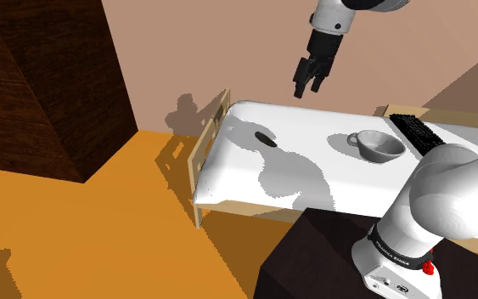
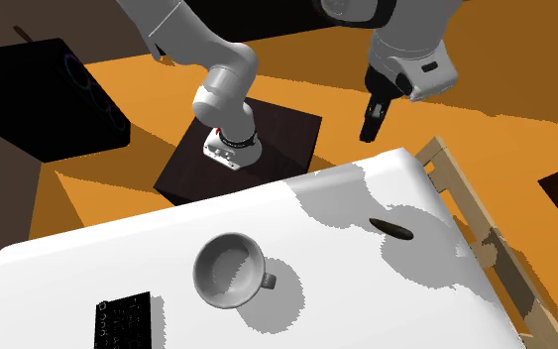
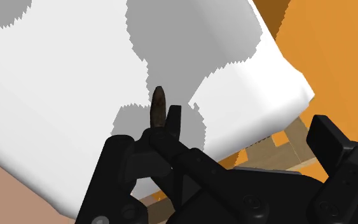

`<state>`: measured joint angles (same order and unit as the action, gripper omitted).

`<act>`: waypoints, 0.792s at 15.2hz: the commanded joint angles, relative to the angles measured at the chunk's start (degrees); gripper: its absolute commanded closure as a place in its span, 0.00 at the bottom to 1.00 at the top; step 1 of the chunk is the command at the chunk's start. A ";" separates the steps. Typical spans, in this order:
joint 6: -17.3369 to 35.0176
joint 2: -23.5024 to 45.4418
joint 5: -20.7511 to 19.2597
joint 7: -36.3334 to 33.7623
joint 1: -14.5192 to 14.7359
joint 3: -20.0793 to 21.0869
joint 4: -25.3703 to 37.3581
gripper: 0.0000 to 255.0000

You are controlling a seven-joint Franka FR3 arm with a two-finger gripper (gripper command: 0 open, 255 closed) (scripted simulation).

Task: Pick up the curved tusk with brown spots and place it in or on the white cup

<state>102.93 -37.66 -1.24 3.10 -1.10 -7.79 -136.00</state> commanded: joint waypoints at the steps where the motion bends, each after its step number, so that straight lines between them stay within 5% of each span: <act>1: 3.11 2.58 0.10 2.35 -0.11 -2.08 -0.90 0.00; 12: 16.87 24.08 6.41 17.53 1.13 -12.87 2.84 0.00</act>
<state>118.87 -16.20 4.06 18.85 -0.19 -19.65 -134.34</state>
